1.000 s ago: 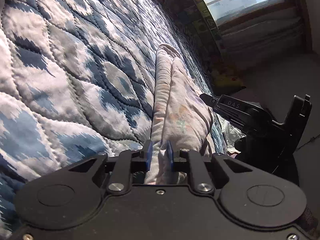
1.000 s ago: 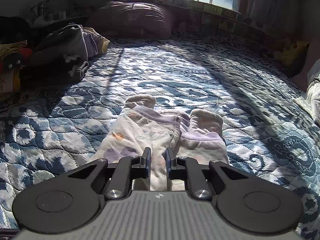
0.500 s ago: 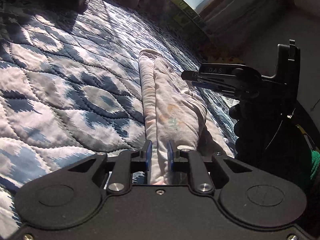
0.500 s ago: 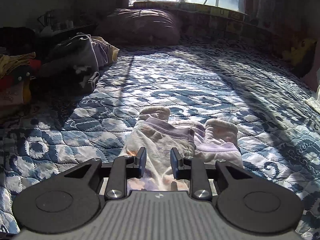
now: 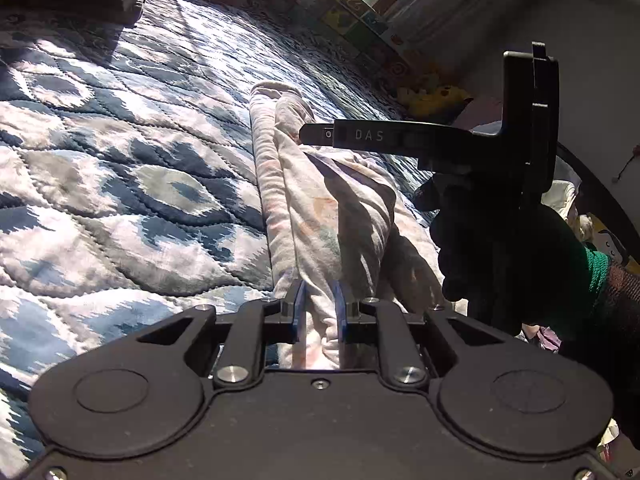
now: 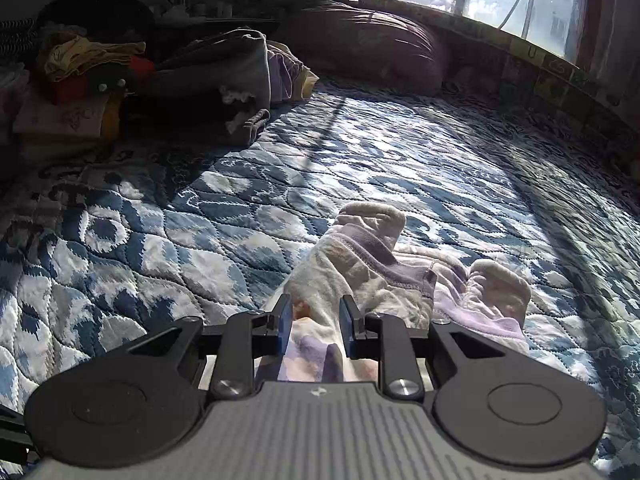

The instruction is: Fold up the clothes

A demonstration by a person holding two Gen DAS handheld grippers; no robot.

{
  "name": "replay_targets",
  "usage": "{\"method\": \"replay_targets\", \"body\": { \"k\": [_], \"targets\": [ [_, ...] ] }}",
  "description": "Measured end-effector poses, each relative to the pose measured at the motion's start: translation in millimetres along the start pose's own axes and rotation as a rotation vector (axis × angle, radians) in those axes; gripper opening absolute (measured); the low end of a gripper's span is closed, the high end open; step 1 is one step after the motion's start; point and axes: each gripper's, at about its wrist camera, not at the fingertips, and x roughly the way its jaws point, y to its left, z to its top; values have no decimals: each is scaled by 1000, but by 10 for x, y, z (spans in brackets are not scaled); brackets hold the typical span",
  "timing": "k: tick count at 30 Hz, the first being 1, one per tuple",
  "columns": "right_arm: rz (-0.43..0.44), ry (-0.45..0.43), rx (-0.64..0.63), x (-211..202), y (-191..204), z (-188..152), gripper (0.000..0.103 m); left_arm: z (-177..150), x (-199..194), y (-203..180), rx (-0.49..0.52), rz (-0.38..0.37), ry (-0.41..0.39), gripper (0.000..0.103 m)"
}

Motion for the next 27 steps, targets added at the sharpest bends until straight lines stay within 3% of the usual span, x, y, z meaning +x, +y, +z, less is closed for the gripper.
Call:
{"method": "replay_targets", "body": {
  "k": [5, 7, 8, 12, 16, 19, 20, 24, 27],
  "targets": [
    [-6, -72, -23, -359, 73, -186, 26, 5, -16, -2, -4, -5, -1, 13],
    [0, -5, 5, -285, 40, -329, 26, -5, -13, -9, -2, -3, 1, 13],
    [-21, 87, -37, -147, 75, -435, 26, -11, -9, -2, -6, -4, 2, 13],
    [-26, 69, -66, -199, 129, -397, 26, -54, 20, 52, -58, -17, 5, 15],
    [-39, -33, 59, -632, -15, -317, 26, -52, -60, 117, -119, -29, -33, 20],
    [-93, -84, 202, -977, -262, -507, 31, -21, -213, 180, -178, -5, -115, 55],
    [-106, -86, 268, -1054, -360, -620, 39, -20, -233, 210, -206, -20, -120, 59],
    [-155, -71, 542, -1290, -718, -1240, 47, -57, -215, 332, -336, -70, -86, 62],
    [-99, -83, 810, -1379, -906, -1728, 49, -73, -207, 349, -372, -87, -79, 62]
  ]
}}
